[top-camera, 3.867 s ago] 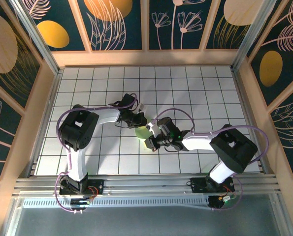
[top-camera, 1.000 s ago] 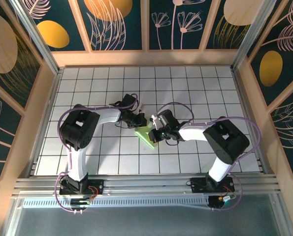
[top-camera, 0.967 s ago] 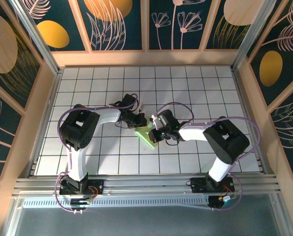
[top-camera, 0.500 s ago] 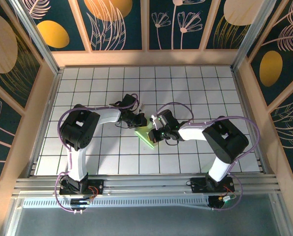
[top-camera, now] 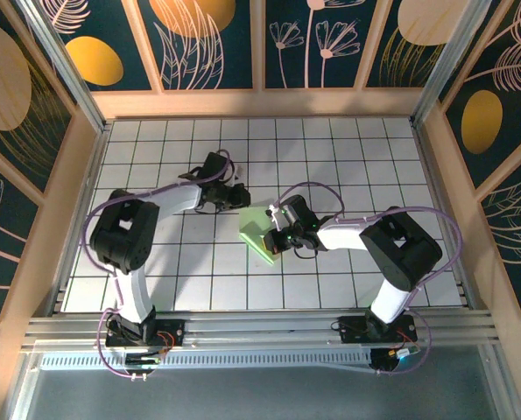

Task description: Fold a paper plane with a square sheet of paper (fold left side to right side)

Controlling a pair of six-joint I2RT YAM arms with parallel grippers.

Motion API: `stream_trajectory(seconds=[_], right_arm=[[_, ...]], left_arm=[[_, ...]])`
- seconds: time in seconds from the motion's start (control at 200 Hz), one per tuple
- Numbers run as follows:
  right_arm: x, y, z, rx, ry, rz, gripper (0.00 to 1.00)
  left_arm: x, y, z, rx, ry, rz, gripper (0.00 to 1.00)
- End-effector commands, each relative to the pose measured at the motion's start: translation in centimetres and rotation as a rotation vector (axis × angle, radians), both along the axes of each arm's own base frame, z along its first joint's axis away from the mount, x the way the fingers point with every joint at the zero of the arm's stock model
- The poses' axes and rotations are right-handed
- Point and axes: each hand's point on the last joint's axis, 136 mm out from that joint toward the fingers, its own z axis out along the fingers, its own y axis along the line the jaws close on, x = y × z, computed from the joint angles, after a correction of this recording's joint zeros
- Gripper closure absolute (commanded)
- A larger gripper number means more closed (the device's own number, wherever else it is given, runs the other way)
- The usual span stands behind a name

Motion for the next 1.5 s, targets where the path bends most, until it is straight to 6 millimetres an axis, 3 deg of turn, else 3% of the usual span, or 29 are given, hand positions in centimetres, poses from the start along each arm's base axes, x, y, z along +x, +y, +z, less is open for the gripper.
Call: stream_trajectory(seconds=[0.0,0.025,0.055,0.215,0.41,0.886,0.906,1.036,1.496], right_arm=[[-1.3,-1.7,-2.6,-0.082,0.063,-0.002,1.00],[-1.3,-1.6,-2.6,-0.081,0.063,-0.001,1.00],[-1.3,-1.6,-2.6,-0.080,0.064,-0.001,1.00],[-1.3,-1.6,-2.7,-0.082,0.067,0.003,1.00],[-1.4,-1.6,-2.8,-0.083,0.070,0.004,1.00],[-1.5,-1.6,-2.9,-0.083,0.078,0.005,1.00],[-1.5,-1.6,-2.9,-0.083,0.078,0.005,1.00],[-1.5,-1.6,-3.0,-0.086,0.080,0.006,1.00],[-1.5,-1.6,-3.0,-0.088,0.080,0.006,1.00]], left_arm=[[-1.8,0.7,1.7,-0.024,-0.046,-0.007,0.93],[-2.4,0.7,1.6,-0.045,-0.043,-0.009,0.95],[-3.0,0.5,2.9,-0.095,-0.065,-0.014,0.96],[-7.3,-0.8,3.4,-0.259,-0.047,-0.051,0.98],[-10.0,-2.4,1.4,-0.310,0.038,-0.080,0.98],[-10.7,-3.1,-2.1,-0.288,0.102,-0.085,0.97],[-10.8,-3.0,-3.1,-0.272,0.126,-0.081,0.97],[-11.0,-2.8,-4.2,-0.253,0.142,-0.076,0.97],[-11.6,-1.9,-6.2,-0.203,0.175,-0.055,0.98]])
